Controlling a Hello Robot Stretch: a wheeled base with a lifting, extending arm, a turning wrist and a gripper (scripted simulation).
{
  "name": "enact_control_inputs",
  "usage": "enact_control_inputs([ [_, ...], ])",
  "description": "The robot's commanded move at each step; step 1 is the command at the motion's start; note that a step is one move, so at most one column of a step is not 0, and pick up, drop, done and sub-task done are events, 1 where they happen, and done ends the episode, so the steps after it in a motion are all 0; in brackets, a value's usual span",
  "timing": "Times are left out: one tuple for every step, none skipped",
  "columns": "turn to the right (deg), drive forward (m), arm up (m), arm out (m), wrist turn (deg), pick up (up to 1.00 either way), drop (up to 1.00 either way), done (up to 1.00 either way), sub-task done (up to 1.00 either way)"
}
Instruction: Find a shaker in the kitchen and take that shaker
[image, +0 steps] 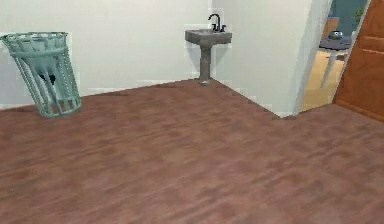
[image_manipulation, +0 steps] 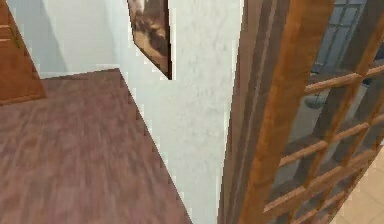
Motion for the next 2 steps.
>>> enact_control_inputs([
  [0.0, 0.25, 0.0, 0.0, 0.0, 0.0, 0.0, 0.0, 0.0],
  [45.0, 0.0, 0.0, 0.0, 0.0, 0.0, 0.0, 0.0, 0.0],
])
